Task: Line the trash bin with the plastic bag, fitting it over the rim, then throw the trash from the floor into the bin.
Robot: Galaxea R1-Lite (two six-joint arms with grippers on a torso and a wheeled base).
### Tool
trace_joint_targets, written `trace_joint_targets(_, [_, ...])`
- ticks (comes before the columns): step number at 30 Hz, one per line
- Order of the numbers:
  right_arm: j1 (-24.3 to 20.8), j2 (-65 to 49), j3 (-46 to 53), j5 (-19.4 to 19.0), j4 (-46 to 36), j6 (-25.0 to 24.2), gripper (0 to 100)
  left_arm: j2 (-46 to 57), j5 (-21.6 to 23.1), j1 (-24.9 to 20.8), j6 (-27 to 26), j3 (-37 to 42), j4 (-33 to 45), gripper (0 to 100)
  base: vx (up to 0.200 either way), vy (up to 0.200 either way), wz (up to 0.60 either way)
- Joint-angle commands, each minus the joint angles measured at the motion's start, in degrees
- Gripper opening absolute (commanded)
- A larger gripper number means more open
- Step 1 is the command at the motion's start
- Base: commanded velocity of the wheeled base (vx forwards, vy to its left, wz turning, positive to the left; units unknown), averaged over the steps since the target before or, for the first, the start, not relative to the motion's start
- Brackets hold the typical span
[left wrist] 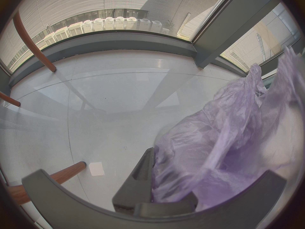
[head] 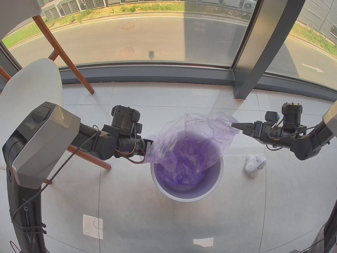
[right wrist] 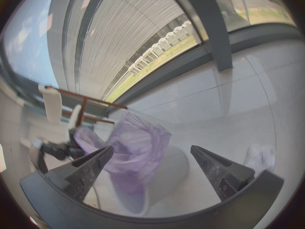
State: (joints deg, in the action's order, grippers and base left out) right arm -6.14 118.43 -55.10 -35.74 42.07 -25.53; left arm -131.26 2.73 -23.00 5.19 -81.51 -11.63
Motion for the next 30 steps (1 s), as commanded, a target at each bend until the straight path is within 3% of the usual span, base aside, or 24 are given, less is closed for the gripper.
trace_joint_targets(1, [-0.3, -14.0, 4.7, -2.7, -2.3, -14.3, 100, 3.2, 0.1, -0.8, 0.2, 0.6, -0.1, 0, 0.000, 0.000, 0.00])
trace_joint_targets(3, [-2.0, -15.1, 3.7, -1.7, -5.7, -19.5, 100, 3.2, 0.0, -1.7, 0.3, 1.0, -0.1, 0, 0.000, 0.000, 0.00])
trace_joint_targets(6, [-3.3, -15.8, 2.1, -0.2, -9.7, -22.0, 100, 3.2, 0.0, -2.0, 0.5, 1.1, -0.2, 0, 0.000, 0.000, 0.00])
trace_joint_targets(10, [-9.1, -16.0, -4.7, 4.2, -21.8, -28.5, 100, 3.2, -0.1, -2.7, 0.4, 1.0, -0.2, 0, 0.000, 0.000, 0.00])
trace_joint_targets(18, [-17.2, -10.0, -24.5, 10.8, -44.5, -43.2, 100, 3.4, -0.1, -2.7, 0.3, 1.0, -0.2, 0, 0.000, 0.000, 0.00])
trace_joint_targets(22, [-18.9, -4.9, -31.9, 13.9, -49.6, -45.2, 100, 3.7, -0.1, -2.7, 0.2, 1.0, -0.3, 0, 0.000, 0.000, 0.00])
trace_joint_targets(30, [-20.2, 0.7, -37.4, 14.4, -54.6, -45.3, 100, 3.9, -0.1, -2.8, 0.1, 1.0, -0.3, 0, 0.000, 0.000, 0.00])
